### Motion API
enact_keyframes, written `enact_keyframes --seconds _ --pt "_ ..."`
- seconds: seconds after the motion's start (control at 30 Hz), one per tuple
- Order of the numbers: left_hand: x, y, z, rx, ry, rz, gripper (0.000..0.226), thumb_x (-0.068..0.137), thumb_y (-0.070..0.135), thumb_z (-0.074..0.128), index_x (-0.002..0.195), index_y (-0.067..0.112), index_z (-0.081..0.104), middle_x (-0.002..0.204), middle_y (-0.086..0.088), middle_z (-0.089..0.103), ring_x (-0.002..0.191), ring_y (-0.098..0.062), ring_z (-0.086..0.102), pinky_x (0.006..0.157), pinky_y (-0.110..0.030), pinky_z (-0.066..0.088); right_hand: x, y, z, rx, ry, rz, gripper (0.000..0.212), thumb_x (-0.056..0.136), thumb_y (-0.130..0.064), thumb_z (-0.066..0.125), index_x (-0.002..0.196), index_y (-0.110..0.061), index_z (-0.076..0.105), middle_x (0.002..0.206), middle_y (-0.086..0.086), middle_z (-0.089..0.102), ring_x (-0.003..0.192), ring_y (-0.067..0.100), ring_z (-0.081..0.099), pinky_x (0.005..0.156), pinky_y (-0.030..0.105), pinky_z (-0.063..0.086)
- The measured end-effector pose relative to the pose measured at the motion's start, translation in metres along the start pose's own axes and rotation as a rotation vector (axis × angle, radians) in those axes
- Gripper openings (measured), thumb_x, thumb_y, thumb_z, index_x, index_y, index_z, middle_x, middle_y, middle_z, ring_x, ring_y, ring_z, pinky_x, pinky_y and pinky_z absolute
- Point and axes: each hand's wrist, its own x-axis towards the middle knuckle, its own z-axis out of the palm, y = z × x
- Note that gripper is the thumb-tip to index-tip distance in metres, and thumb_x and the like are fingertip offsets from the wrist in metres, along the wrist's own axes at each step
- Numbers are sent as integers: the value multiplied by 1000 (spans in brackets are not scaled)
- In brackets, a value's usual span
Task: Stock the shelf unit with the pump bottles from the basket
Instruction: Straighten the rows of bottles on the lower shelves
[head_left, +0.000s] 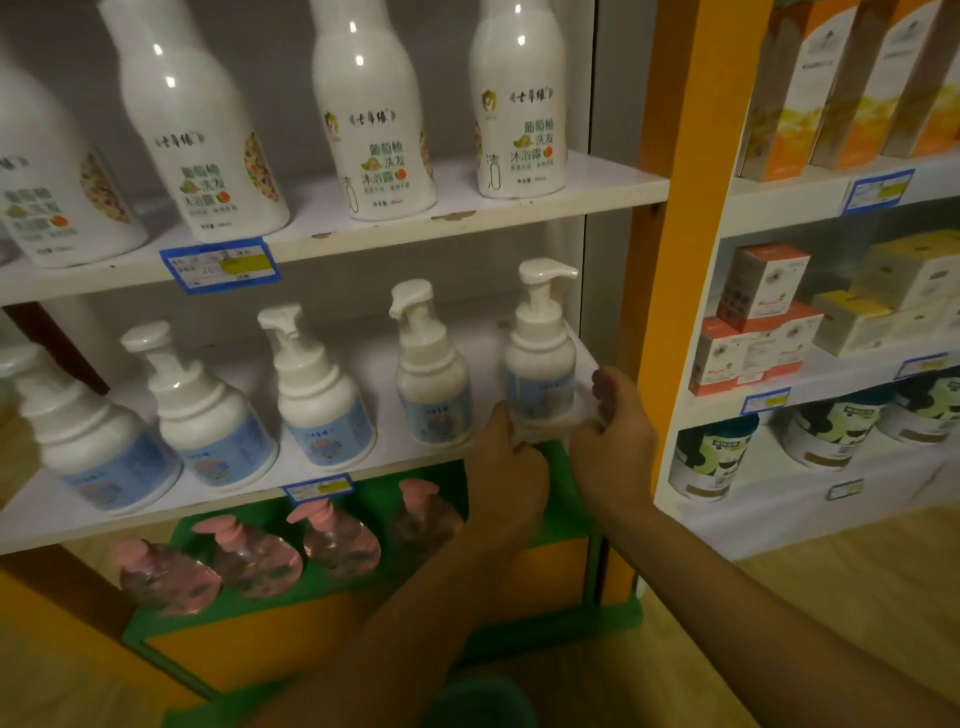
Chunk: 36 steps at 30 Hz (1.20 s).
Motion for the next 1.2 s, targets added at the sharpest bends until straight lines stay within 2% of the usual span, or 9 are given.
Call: enact_keyframes --seconds 0.07,0.13,0.23,0.3,0.47,0.63,0.77,0.93,1.2 --pt "-14 -21 -2 3 19 -71 40 87 -2 42 121 15 56 122 -3 63 112 -16 57 100 -37 47 -22 10 -5 3 110 30 40 84 14 51 116 -9 56 112 3 60 108 17 57 82 10 45" --pt "-35 -42 -5 -9 1 -112 47 88 -3 43 130 15 52 125 0 60 112 -11 54 101 -33 46 -51 24 -8 -47 57 80 39 81 16 50 109 -10 58 102 -1 60 100 17 59 75 7 46" --pt "-55 -66 -17 45 -55 -136 52 87 -8 41 134 14 49 120 -1 59 107 -14 54 93 -25 45 -68 50 -5 -164 -68 173 40 82 15 52 114 -8 58 104 4 61 102 21 59 90 31 52" --pt "-52 -80 -28 127 -62 -213 50 88 -6 42 134 14 48 112 2 55 98 -13 52 82 -23 45 -69 58 -2 -223 -159 219 41 84 11 55 120 -8 56 113 9 63 108 24 58 96 36 49" --pt "-39 -97 -37 162 -137 -271 54 88 -7 44 138 12 38 121 0 49 113 -18 49 100 -32 42 -64 67 15 -261 -347 301 49 87 6 54 134 -7 47 130 11 57 122 27 52 101 31 42" --pt "-19 -120 -20 324 -142 -138 57 85 -6 48 138 12 40 131 -6 50 121 -22 47 106 -31 37 -61 89 41 -340 -390 304 50 88 3 54 135 -8 44 130 12 56 123 28 50 98 26 39" --pt "-7 -127 -12 355 -133 -206 32 95 5 45 127 4 49 124 -16 55 115 -26 51 87 -11 31 -58 103 48 -354 -436 312 53 88 2 55 138 -10 41 130 10 54 125 25 48 85 12 30" --pt "-3 -130 -13 360 -226 -255 44 89 6 55 133 2 47 132 -17 53 124 -31 48 96 -27 36 -59 116 54 -313 -439 329 47 90 2 53 135 -11 45 127 8 57 114 14 50 83 5 28" --pt "-2 -131 8 241 -222 -248 42 95 1 42 136 10 43 135 -11 52 124 -24 48 91 -10 31 -53 117 36 -240 -363 334 51 88 8 51 136 -8 45 129 9 56 119 17 49 85 6 29"
